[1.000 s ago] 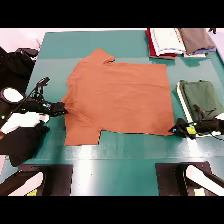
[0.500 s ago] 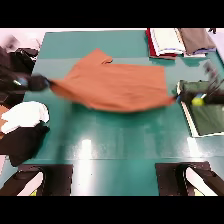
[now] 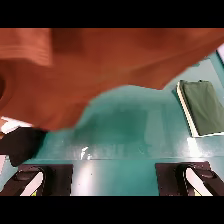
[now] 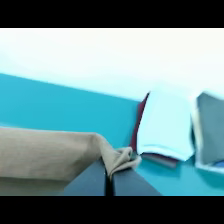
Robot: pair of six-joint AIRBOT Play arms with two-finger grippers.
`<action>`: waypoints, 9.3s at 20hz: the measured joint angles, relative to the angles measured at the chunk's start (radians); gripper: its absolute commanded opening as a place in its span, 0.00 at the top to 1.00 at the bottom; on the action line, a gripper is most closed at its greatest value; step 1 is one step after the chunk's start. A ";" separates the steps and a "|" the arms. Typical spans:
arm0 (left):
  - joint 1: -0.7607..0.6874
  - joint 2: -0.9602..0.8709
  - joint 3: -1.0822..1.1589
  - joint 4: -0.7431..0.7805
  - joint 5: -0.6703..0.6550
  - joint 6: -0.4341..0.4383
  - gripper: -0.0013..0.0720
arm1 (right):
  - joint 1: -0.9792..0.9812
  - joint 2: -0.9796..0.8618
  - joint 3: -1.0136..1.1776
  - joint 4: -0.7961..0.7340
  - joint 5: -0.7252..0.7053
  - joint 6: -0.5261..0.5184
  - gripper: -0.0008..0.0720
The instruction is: Fold the shirts.
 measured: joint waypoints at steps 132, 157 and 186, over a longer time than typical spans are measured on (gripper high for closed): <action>-0.154 -0.716 -0.539 0.207 -0.009 -0.111 0.95 | -0.141 -0.754 -0.572 0.110 0.071 -0.059 0.26; -0.563 -1.078 -0.408 -0.011 0.225 -0.101 0.96 | 0.176 -0.608 -0.275 0.330 0.083 -0.050 0.96; -0.077 -0.579 -0.234 0.188 -0.023 -0.084 0.95 | 0.714 -0.990 -0.019 0.473 -0.258 -0.135 0.57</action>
